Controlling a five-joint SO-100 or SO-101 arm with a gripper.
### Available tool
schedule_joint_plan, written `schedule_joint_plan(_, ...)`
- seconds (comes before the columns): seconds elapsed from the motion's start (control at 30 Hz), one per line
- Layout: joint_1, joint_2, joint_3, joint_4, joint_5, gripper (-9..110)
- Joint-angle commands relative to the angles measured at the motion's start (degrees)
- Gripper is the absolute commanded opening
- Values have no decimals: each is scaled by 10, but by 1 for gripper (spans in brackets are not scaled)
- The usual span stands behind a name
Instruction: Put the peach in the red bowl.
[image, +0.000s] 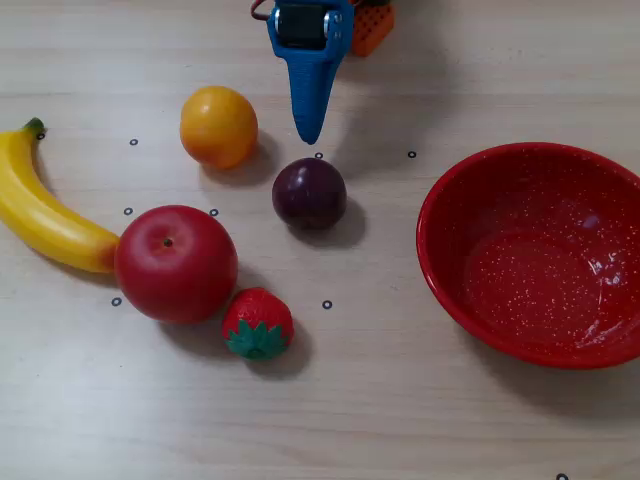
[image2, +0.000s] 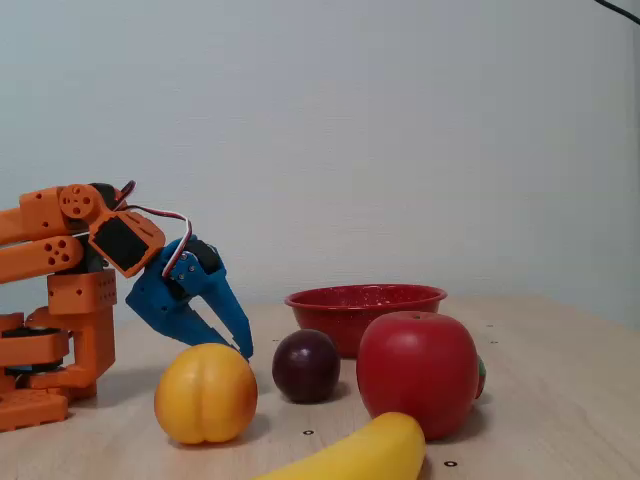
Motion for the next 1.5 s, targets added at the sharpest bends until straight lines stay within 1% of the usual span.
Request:
schedule_joint_plan(0.0, 4, 9, 3, -11, -7, 0)
schedule_joint_plan(1.03, 10, -3, 0, -25, 7, 0)
schedule_joint_plan(1.13, -5, -61, -56, -21, 25, 0)
schedule_joint_plan(1.27, -40, -182, -187, -16, 40, 0)
schedule_joint_plan(1.47, -101, -366, -409, 46, 88, 0)
